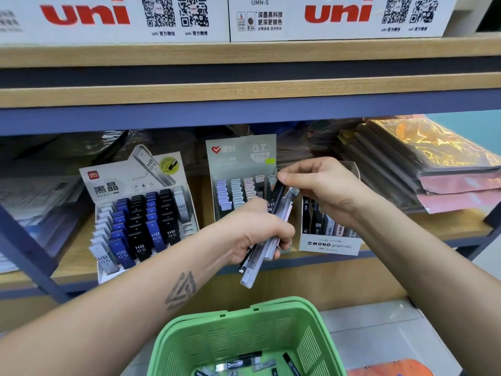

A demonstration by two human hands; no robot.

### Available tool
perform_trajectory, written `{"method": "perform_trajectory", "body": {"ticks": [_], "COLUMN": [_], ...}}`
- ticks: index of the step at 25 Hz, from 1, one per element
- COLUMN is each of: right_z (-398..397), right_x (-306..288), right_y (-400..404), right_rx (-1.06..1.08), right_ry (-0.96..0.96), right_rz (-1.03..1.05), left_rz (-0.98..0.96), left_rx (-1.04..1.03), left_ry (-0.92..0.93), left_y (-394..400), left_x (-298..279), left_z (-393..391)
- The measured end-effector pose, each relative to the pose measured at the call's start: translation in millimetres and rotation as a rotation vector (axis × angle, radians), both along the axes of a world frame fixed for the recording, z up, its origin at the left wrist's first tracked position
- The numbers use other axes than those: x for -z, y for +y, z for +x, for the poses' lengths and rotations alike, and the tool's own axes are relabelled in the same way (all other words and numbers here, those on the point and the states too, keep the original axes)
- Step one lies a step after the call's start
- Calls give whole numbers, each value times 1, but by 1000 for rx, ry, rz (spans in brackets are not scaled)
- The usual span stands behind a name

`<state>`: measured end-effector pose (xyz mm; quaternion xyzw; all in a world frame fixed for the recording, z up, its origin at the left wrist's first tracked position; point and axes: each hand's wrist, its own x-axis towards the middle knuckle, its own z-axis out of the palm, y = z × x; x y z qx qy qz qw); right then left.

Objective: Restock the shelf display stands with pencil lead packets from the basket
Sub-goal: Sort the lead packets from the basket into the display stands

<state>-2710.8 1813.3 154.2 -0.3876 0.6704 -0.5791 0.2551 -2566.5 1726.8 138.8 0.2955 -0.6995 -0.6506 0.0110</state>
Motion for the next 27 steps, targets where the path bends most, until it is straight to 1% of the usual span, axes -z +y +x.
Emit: {"method": "perform_trajectory", "body": {"ticks": [6,8,11,12,14,16,19,21,23,25,27], "right_z": [-1,0,-7,-11,-14,-15,-16,-17,-15,-12,-11], "right_x": [-2,-3,-3,-3,-3,-2,1,3,5,4,3], "right_y": [-5,-6,-7,-5,-2,0,4,6,9,14,21], "right_rx": [124,170,272,294,301,289,260,238,174,70,-42], "right_ry": [-160,-184,-294,-329,-336,-331,-403,-419,-409,-346,-230], "right_rz": [-134,-171,-246,-257,-242,-241,-287,-289,-250,-155,-59], "left_rz": [-9,30,80,100,167,238,322,300,248,210,176], "left_rx": [7,7,0,-15,-68,-112,-220,-305,-379,-419,-415], "left_ry": [27,47,38,32,59,128,263,328,361,385,395], "left_y": [-1,-1,-3,-3,-6,-10,-15,-18,-21,-23,-24], "left_x": [-3,-4,-2,-1,-1,-6,-17,-22,-23,-24,-25], "left_z": [-4,-4,-3,-3,-1,0,3,4,4,2,1]}}
